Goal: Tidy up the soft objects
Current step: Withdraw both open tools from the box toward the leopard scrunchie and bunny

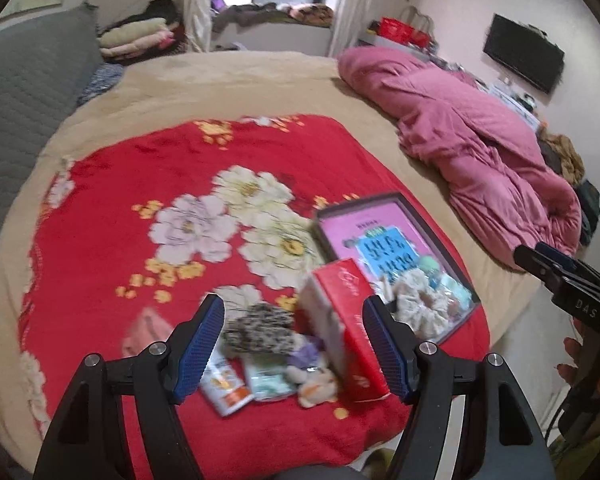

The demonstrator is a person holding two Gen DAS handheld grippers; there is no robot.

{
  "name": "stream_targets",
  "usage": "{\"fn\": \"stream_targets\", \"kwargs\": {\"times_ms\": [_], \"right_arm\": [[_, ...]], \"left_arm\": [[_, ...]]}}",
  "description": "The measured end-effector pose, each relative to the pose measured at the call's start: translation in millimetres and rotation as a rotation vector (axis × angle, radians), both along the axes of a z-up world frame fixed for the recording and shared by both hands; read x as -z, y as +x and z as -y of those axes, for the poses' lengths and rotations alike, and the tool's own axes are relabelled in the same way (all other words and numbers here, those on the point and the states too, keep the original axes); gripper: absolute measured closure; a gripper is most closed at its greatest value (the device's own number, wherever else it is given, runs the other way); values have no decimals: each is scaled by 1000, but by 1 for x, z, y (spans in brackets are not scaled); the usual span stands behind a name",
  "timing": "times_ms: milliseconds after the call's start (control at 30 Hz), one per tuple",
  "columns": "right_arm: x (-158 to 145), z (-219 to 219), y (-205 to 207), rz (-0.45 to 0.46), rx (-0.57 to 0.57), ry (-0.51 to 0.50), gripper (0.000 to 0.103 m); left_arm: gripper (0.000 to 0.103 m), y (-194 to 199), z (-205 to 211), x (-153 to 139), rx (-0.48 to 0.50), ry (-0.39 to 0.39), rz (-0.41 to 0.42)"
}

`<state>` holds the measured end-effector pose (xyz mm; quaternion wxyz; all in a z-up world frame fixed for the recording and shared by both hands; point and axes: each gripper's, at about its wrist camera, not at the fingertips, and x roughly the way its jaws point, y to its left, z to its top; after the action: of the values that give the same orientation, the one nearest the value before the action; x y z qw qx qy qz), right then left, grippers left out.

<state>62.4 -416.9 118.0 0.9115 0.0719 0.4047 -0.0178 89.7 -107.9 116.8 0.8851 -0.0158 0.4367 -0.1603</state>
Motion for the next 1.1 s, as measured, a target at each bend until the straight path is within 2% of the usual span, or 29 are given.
{"fn": "stream_targets", "kwargs": {"times_ms": [300, 500, 833, 1100], "right_arm": [[-27, -43, -10, 52, -78, -20, 34], [-36, -80, -16, 67, -150, -40, 34], [-35, -126, -23, 66, -234, -61, 34], [-17, -153, -28, 26, -300, -70, 34]], "left_arm": [[30, -14, -69, -15, -97, -28, 20], [30, -26, -95, -14, -133, -41, 22], [30, -39, -125, -4, -166, -59, 10], [30, -40, -129, 9, -166, -78, -22]]}}
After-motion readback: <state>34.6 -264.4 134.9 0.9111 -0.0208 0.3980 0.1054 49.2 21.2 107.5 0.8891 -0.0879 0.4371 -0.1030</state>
